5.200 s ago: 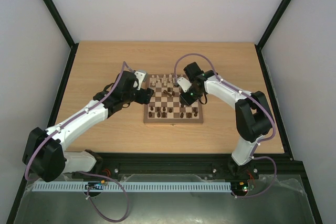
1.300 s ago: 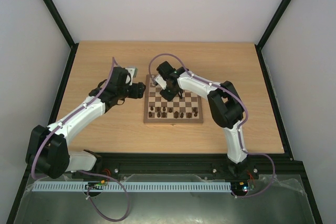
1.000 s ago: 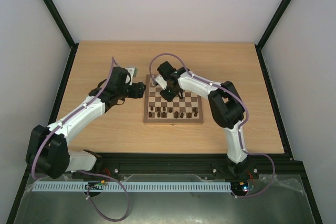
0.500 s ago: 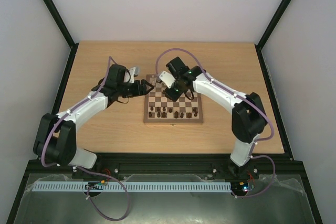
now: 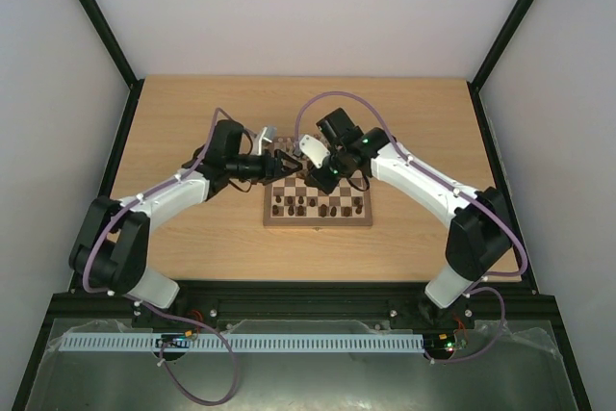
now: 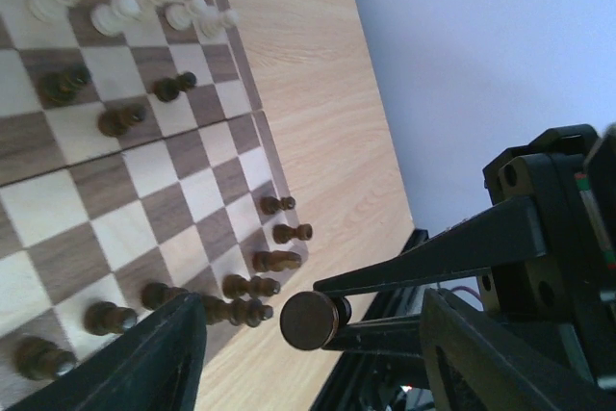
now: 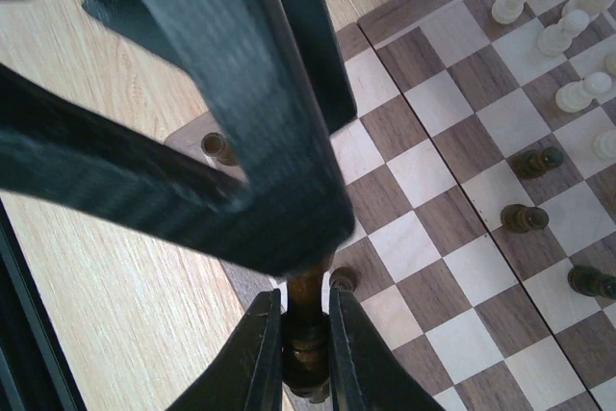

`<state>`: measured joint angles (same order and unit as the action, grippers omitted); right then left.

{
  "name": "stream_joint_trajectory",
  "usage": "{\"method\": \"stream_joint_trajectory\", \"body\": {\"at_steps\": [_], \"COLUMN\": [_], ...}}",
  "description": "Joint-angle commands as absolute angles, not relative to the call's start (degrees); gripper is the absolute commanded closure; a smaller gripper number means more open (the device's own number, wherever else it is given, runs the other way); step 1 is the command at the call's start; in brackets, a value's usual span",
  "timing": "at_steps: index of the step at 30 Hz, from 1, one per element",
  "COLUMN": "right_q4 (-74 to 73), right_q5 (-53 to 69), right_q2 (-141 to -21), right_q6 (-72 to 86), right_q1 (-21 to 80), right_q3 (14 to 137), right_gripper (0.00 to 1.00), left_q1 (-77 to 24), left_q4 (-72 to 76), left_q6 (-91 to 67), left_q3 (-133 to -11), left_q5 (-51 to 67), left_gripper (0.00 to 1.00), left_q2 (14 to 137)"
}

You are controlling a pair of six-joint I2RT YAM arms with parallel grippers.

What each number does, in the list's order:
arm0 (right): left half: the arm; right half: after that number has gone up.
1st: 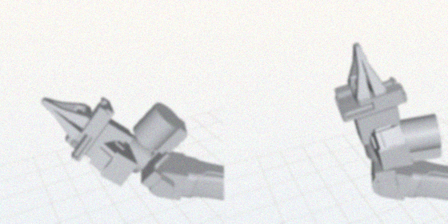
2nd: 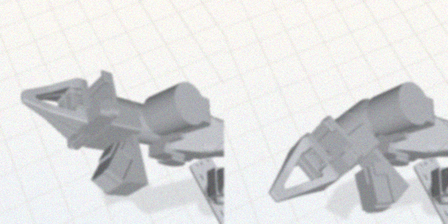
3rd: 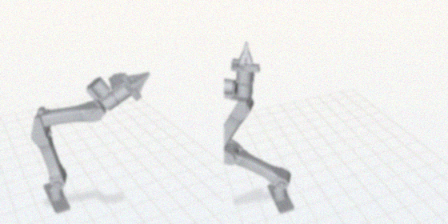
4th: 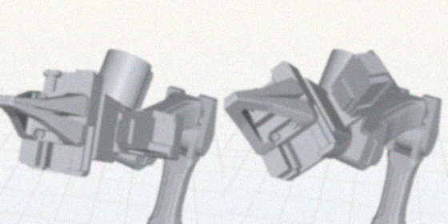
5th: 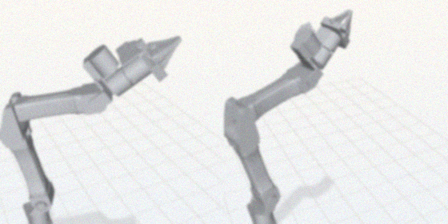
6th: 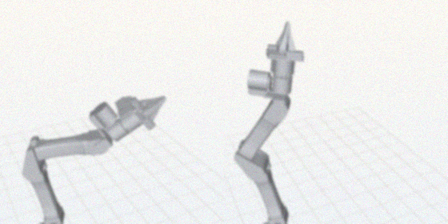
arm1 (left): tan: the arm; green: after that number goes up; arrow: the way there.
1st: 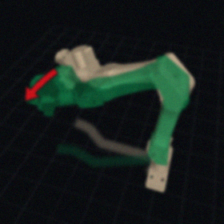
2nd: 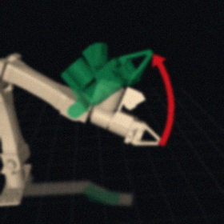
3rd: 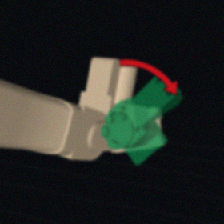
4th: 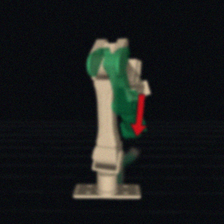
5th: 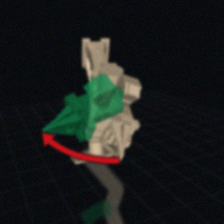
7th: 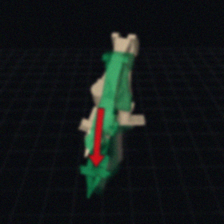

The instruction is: Set up the chess pieces on the board

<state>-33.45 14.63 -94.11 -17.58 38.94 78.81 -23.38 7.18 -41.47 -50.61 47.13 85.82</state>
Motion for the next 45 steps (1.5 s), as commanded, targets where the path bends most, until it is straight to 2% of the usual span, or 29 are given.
{"method": "stream_joint_trajectory", "body": {"at_steps": [1, 7, 19, 21, 25, 27, 30, 33, 37, 40, 45], "right_q4": [-34.72, -34.57, -33.96, -34.24, -32.58, -30.06, -26.79, -23.59, -17.13, -10.93, -6.32], "right_q5": [17.05, 17.47, 16.45, 16.69, 18.83, 21.49, 30.46, 41.5, 52.9, 58.38, 60.84], "right_q2": [-91.69, -91.24, -90.58, -90.1, -85.66, -82.18, -78.71, -77.46, -77.98, -78.73, -80.62], "right_q6": [-17.67, -17.34, -17.0, -16.81, -13.5, -10.19, -3.49, 4.39, 14.54, 21.43, 27.14], "right_q1": [38.76, 38.76, 38.76, 38.75, 36.71, 33.59, 27.24, 21.47, 18.68, 18.65, 18.69], "right_q3": [78.22, 77.8, 77.06, 77.22, 76.32, 75.02, 74.04, 73.2, 70.33, 67.26, 64.8], "right_gripper": [0.93, 0.93, 0.93, 0.87, 0.6, 0.52, 0.48, 0.47, 0.45, 0.38, 0.36], "left_q1": [-24.69, -25.8, -26.81, -26.81, -26.72, -26.72, -26.72, -26.67, -27.43, -28.45, -30.89], "left_q4": [10.07, 11.07, 15.55, 16.3, 18.25, 20.26, 26.74, 36.56, 48.77, 56.53, 61.01], "left_q6": [-43.85, -44.6, -47.54, -48.23, -50.34, -51.75, -55.96, -61.49, -67.91, -71.7, -72.88], "left_q3": [-49.99, -49.89, -48.96, -48.95, -48.81, -48.25, -46.02, -42.17, -38.49, -36.51, -36.42], "left_q5": [50.72, 51.45, 53.85, 53.69, 52.03, 50.62, 48.0, 43.49, 38.38, 35.35, 31.67], "left_gripper": [0.45, 0.56, 0.85, 0.87, 0.87, 0.87, 0.86, 0.85, 0.84, 0.85, 0.85], "left_q2": [87.45, 88.66, 89.67, 89.25, 86.89, 84.88, 82.06, 79.26, 77.81, 77.55, 77.94]}}
